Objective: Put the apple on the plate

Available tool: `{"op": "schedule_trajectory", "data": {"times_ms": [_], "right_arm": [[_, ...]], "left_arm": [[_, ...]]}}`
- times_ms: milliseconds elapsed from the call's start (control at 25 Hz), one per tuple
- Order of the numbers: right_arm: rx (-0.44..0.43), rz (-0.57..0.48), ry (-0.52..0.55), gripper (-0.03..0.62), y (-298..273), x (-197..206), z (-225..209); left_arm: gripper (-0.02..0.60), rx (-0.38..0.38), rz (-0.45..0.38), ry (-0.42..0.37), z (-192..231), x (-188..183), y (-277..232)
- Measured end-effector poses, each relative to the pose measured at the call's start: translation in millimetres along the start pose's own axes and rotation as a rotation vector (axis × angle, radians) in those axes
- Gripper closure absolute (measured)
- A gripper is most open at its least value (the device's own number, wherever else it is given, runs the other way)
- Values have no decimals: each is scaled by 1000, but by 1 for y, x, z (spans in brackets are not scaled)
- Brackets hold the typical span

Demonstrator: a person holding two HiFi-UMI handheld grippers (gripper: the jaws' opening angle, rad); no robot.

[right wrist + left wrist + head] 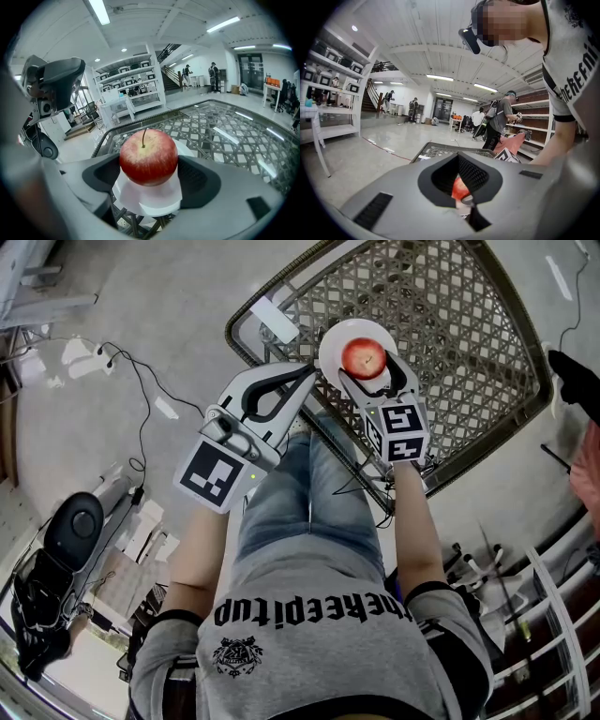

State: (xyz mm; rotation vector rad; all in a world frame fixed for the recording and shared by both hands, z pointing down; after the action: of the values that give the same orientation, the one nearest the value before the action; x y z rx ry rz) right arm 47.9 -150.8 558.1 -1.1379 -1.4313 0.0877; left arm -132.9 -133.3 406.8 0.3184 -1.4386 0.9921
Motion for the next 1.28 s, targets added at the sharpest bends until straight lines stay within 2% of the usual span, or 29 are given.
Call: {"op": "schedule_trajectory", "data": {"times_ms": [520,1280], "right_arm": [[23,11,-17,184,2,0,2],[70,-69,-31,183,39,-20,15]], "left_arm": [[561,1,3,-9,-5,1,8],[561,4,-36,-20,-17,-12,27]]}}
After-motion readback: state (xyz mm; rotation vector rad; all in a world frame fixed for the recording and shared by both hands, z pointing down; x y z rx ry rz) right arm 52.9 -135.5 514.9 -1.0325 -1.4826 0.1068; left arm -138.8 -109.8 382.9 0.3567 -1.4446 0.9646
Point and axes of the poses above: the fingertips, and each gripper's own axes: y backward along the fingers, z to its left, x out of its underside, the point moved 8 cm from there along y, backward along the fingers, and after that the axes turned 2 degrees about -x, right-handed, at the moved point
